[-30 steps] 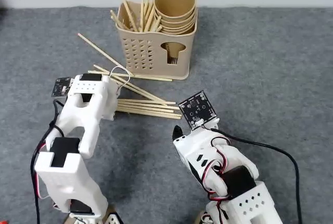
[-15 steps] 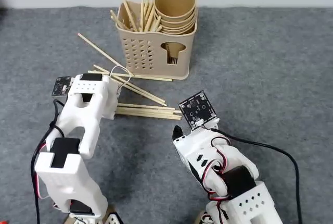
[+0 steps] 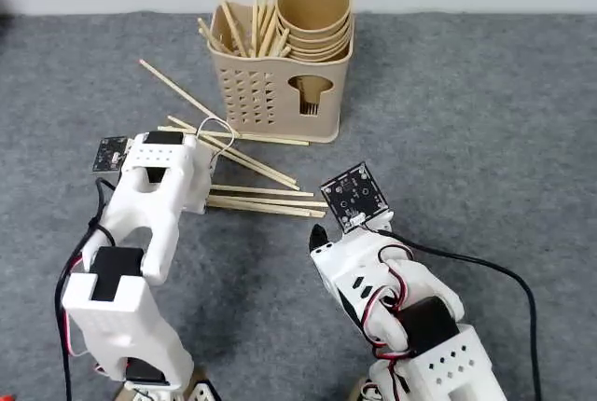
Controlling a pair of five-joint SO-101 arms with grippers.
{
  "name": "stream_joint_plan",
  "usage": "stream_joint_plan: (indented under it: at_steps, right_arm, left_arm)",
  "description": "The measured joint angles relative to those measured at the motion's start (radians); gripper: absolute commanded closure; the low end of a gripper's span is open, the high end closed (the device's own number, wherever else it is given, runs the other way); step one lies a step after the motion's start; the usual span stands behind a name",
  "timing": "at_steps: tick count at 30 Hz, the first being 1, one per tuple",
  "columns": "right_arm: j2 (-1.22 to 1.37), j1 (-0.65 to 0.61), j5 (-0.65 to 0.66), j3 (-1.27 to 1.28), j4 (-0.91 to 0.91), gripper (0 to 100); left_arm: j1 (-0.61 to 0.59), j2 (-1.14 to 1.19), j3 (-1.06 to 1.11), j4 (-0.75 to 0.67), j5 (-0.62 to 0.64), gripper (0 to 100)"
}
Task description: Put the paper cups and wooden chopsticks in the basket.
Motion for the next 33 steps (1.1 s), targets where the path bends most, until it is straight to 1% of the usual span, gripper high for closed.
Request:
stream_joint_plan:
  at_steps: [6,10,14,23,26,29,33]
  right_arm:
    - [0.000,0.000,0.000,0.000,0.000,88.3]
    - [0.000,0.000,0.000,0.000,0.000,88.3]
    - [0.000,0.000,0.000,0.000,0.000,88.3]
    - [0.000,0.000,0.000,0.000,0.000,88.3]
    - [0.000,0.000,0.000,0.000,0.000,88.3]
    - [-0.029,0.000,0.000,0.000,0.000,88.3]
    - [-0.080,0.000,0.000,0.000,0.000,88.3]
  left_arm:
    - [0.000,-0.006,-0.002,0.002,0.000,99]
    - [0.000,-0.068,-0.002,0.005,0.000,99]
    - [0.000,-0.158,-0.002,0.005,-0.051,99]
    - [-0.002,-0.313,-0.002,0.006,-0.222,99]
    - [-0.028,-0.385,-0.009,0.002,-0.301,99]
    - [-0.052,-0.465,-0.038,-0.041,-0.385,98]
    - [-0.092,-0.569,-0.074,-0.166,-0.532,98]
